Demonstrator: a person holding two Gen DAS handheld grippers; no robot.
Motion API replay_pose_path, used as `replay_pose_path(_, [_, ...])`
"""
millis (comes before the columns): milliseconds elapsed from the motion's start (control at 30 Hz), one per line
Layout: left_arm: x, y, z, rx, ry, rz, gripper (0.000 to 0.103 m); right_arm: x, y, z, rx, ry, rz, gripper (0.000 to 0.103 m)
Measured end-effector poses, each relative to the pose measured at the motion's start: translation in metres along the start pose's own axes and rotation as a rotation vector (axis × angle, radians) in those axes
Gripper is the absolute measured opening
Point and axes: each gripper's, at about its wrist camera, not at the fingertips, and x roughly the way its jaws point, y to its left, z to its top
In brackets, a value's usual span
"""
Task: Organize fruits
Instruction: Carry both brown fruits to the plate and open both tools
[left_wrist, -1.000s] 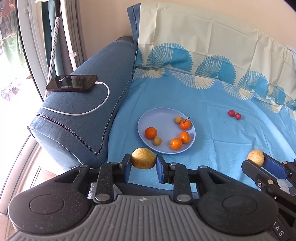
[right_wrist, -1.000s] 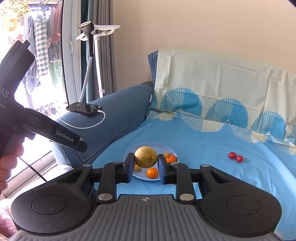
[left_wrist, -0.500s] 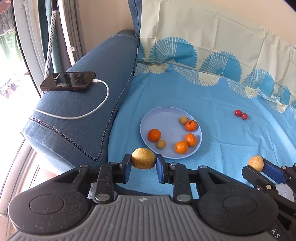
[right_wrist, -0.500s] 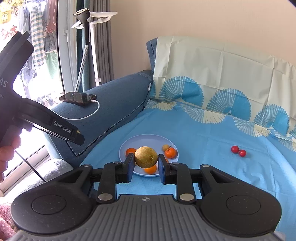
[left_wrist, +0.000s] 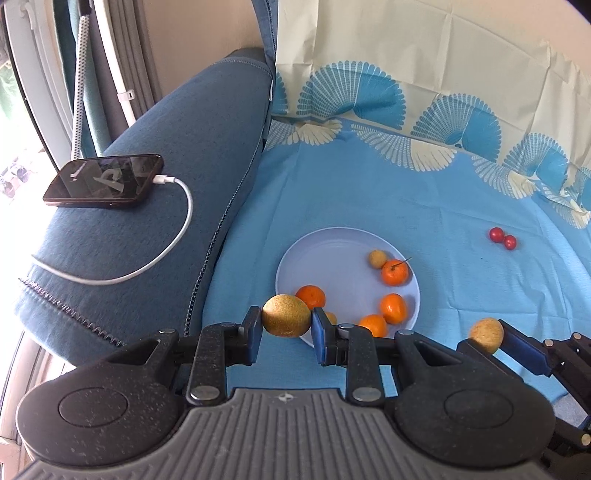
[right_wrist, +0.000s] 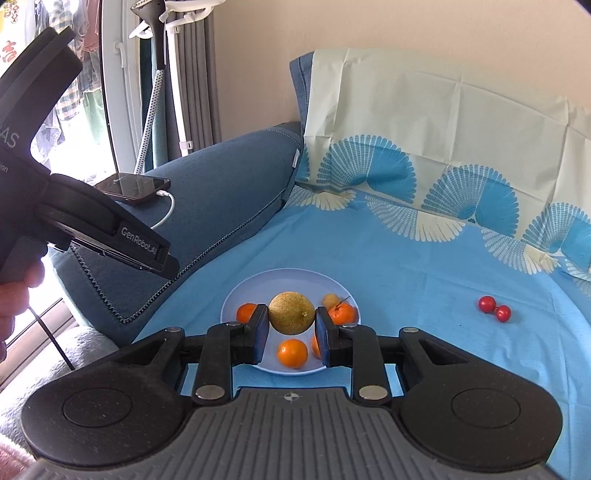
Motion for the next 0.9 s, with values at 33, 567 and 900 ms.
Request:
replay_pose_path(33, [0.007, -0.001, 0.002, 0.001, 0.009, 0.002, 0.031, 0.008, -0.002, 0.001, 0.002, 0.007, 0.002, 0.028])
replay_pose_path(567, [0.105, -0.021, 0.028, 0.051, 0.103, 0.025, 0.031, 0.120, -0.015, 0.003, 0.006, 0.134, 0.008, 0.028])
replay_pose_path(900, [0.150, -0.027, 0.029, 0.114, 0.139, 0.047, 0.050, 0.157, -0.014, -0.004, -0.033, 0.173, 0.009, 0.029])
